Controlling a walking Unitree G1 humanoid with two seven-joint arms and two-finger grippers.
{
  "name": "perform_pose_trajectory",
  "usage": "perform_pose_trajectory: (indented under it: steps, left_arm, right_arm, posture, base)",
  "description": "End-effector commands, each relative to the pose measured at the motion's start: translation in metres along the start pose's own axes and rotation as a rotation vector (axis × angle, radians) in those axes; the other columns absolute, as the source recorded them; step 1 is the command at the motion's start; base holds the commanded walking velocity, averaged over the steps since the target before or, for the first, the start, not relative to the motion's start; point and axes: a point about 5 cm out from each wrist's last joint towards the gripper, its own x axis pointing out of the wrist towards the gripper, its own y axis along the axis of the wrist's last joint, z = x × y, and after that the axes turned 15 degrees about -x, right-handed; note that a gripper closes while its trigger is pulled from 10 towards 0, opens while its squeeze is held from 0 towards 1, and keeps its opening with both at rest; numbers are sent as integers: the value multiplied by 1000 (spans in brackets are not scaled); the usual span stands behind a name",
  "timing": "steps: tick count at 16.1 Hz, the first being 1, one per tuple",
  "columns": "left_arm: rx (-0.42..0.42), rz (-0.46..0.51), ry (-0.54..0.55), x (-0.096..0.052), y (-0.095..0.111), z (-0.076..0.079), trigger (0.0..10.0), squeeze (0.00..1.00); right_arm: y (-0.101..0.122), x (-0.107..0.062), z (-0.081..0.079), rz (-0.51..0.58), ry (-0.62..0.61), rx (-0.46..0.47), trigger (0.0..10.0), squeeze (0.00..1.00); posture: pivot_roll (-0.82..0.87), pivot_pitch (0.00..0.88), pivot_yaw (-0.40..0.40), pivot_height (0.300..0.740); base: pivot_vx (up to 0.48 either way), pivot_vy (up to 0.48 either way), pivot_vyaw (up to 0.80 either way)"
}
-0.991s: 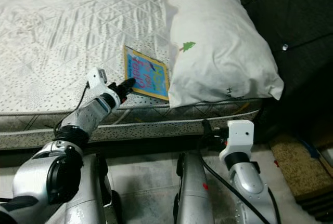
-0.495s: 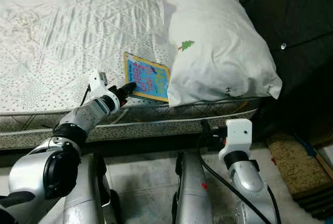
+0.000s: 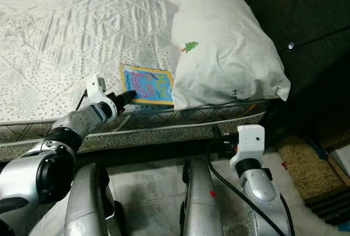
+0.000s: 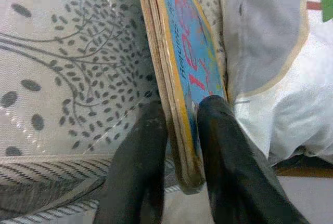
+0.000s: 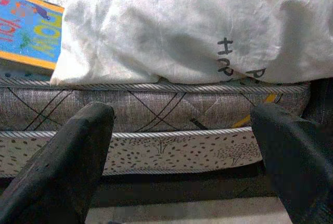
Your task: Clean up the room
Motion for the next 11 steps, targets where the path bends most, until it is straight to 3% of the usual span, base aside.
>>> perform_pose_trajectory:
  steps: [1, 7, 11]
  left_arm:
    - [47, 26, 3, 0, 11, 7, 10000, 1000]
    - [90, 123, 69, -9, 39, 2, 10000, 1000]
    - [119, 150, 91, -11, 45, 0, 10000, 1000]
  right_arm:
    - [-2, 0, 4, -9, -18, -6, 10000, 0]
    - [-2, 2, 5, -3, -16, -15, 10000, 0]
    - [-1, 4, 4, 3, -11, -21, 10000, 0]
  posture:
    - [-211, 126, -58, 541]
    - [-213, 117, -62, 541]
    - [-213, 111, -61, 541]
  base:
    - [0, 0, 0]
    - [0, 0, 0]
    - [0, 0, 0]
